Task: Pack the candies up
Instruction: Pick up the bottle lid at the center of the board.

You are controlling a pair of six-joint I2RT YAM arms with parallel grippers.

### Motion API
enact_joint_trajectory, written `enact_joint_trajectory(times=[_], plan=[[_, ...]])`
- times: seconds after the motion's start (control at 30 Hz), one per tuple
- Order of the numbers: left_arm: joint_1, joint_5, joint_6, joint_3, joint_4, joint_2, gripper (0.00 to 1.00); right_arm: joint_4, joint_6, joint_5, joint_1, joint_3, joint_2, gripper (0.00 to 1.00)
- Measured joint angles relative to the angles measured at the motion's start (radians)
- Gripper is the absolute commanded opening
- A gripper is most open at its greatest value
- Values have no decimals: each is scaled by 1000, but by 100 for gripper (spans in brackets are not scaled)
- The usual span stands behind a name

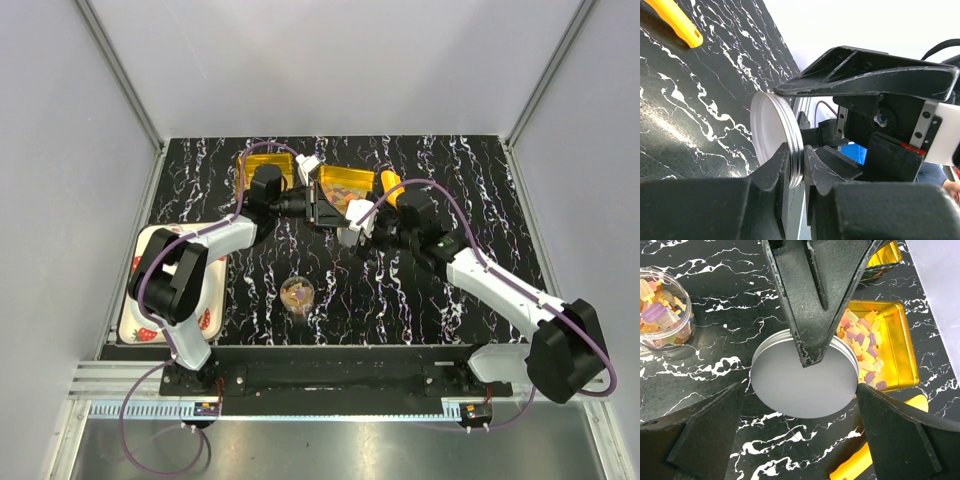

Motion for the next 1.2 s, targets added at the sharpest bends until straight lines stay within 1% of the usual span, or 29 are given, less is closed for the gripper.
enact_joint_trajectory(times=[0.23, 0.57, 0.83, 0.9, 0.97, 1.03, 1.07, 1.13, 1.2], plan=[[0, 1, -7, 0, 1, 0, 0, 23, 2, 4, 0, -13, 0, 100], [6, 0, -18, 0, 25, 0, 0, 86, 9, 48, 10, -18, 26, 100], [6, 3, -32, -11, 45, 0, 0, 95, 10, 56, 18, -19, 38, 99], [6, 3, -34, -11, 49, 0, 0, 98, 10, 56, 18, -19, 38, 97], [6, 3, -35, -11, 50, 0, 0, 99, 10, 56, 18, -19, 38, 89], [7, 3, -35, -11, 53, 0, 0, 98, 12, 55, 19, -19, 38, 85], [8, 3, -35, -11, 53, 0, 0, 98, 13, 55, 19, -19, 38, 85], [8, 3, -35, -11, 52, 0, 4, 98, 13, 55, 19, -19, 38, 84], [8, 4, -35, -11, 52, 0, 15, 98, 13, 54, 19, -19, 38, 82]])
